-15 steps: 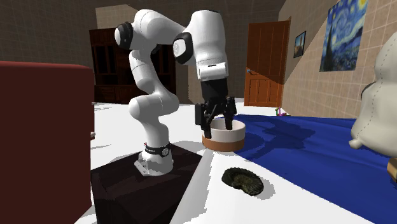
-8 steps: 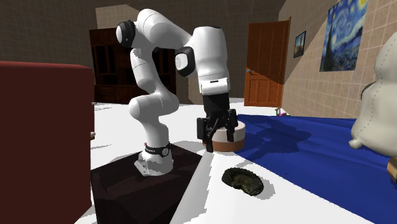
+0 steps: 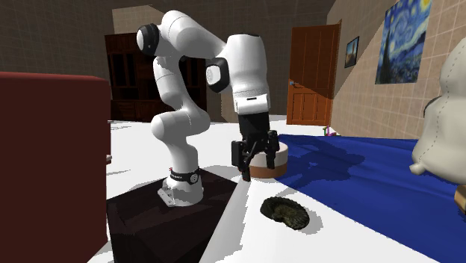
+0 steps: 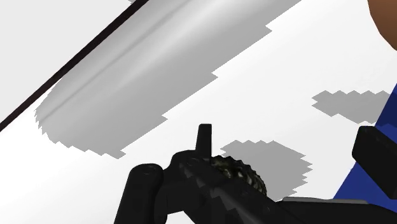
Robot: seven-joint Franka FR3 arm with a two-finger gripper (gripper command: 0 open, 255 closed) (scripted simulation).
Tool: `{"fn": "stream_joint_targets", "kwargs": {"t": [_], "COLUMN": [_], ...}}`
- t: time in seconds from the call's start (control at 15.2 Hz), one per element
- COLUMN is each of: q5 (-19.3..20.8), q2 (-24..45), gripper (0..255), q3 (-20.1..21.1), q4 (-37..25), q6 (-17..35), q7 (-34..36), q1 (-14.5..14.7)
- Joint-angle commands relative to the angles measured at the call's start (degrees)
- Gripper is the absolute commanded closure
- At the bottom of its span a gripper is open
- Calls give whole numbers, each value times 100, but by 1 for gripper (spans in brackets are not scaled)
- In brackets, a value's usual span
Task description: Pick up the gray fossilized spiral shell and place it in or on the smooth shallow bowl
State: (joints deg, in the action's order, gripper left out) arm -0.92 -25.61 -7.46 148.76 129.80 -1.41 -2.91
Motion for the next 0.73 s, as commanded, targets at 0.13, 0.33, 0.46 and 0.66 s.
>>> {"fn": "stream_joint_targets", "kwargs": {"t": [0.13, 0.33, 0.46, 0.66], "q5": [0, 0, 0, 0], "q2": [0, 0, 0, 0], "gripper": [255, 255, 255, 0], "q3": [0, 0, 0, 0], "q4": [0, 0, 0, 0], "q6": [0, 0, 0, 0], "q7": [0, 0, 0, 0], "q1": [0, 0, 0, 0]}}
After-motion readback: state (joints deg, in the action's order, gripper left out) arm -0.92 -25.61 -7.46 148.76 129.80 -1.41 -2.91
